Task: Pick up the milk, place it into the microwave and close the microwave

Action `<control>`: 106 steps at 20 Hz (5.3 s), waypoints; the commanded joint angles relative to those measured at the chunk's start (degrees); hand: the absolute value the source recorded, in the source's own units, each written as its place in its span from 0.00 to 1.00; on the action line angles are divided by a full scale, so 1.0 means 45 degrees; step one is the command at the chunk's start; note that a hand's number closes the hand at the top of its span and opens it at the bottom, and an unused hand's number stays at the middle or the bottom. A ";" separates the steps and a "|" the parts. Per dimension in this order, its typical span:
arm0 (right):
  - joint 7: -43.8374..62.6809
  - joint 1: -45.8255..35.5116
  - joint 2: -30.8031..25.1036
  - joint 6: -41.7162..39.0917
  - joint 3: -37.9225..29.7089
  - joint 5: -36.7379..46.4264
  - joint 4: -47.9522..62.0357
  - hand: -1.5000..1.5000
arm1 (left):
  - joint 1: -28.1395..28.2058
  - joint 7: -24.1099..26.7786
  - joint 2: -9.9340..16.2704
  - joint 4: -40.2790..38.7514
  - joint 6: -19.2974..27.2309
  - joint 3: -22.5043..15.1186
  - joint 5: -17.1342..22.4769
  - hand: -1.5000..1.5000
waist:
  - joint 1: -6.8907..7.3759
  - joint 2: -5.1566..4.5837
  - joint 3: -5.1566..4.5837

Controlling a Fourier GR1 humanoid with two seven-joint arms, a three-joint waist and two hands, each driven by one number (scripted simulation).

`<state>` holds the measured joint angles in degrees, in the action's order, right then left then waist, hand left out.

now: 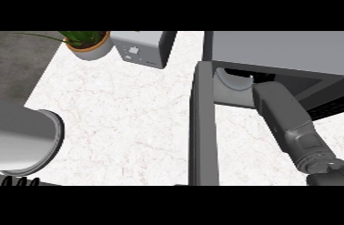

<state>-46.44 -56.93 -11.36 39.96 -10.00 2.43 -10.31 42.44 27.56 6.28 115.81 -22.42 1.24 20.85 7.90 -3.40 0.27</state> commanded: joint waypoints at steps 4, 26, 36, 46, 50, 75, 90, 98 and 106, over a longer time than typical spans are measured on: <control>-0.0369 -0.0233 0.0032 0.2641 -0.0148 0.0276 0.0253 1.00 | -0.0375 -0.0077 0.0120 -0.0322 -0.0030 0.0181 0.0080 0.00 | 0.0115 -0.0082 -0.0001; 0.3587 -0.0630 0.0560 0.2848 0.2584 0.3439 0.2142 0.00 | -0.1352 -0.0151 0.0194 -0.0828 -0.0037 0.0041 -0.0312 0.00 | 0.0757 -0.0234 0.0016; 0.3154 -0.0731 0.1276 0.0909 0.1893 0.2746 0.1592 0.00 | -0.1489 -0.0003 0.0147 -0.0823 0.0041 0.0156 -0.0423 0.00 | 0.0423 -0.0141 0.0046; 0.0948 0.0361 0.1729 -0.1765 0.0061 0.0953 0.0446 0.00 | -0.1077 0.0019 0.0247 -0.0536 -0.0162 0.0108 -0.0493 0.00 | -0.0187 0.0103 0.0062; -0.0442 0.1416 0.1499 -0.3525 -0.0483 0.0394 0.0270 0.00 | -0.0777 0.0253 0.0151 -0.0476 -0.0139 0.0241 -0.0544 0.00 | -0.0620 0.0280 0.0030; -0.3187 0.6109 0.1484 -0.8118 -0.0027 0.0192 -0.1505 0.00 | -0.0016 -0.0518 -0.0368 -0.0300 -0.0257 -0.0726 -0.2067 0.00 | -0.1734 0.0790 -0.0063; -0.1685 1.0542 -0.0281 -0.9703 0.0076 -0.0962 -0.6748 0.00 | -0.3114 -0.1821 -0.0509 -0.2134 0.0006 -0.3291 -0.5294 1.00 | -0.1944 0.0805 -0.0077; -0.1404 1.2512 -0.1954 -1.2061 -0.1121 -0.2762 -0.8074 0.00 | -0.5583 -0.1850 -0.1371 -0.4494 0.0866 -0.3852 -0.6337 1.00 | -0.1918 0.0773 -0.0074; -0.2119 1.3296 -0.2338 -1.2646 -0.1410 -0.2969 -0.7770 0.00 | -0.8041 -0.1921 -0.1391 -0.6520 0.3419 -0.4893 -0.7336 1.00 | -0.1830 0.0754 -0.0062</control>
<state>-53.29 0.75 -20.84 -12.77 -15.75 -10.18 -45.30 11.28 18.71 0.27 91.41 -9.96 -18.85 -9.57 -0.39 0.02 -0.02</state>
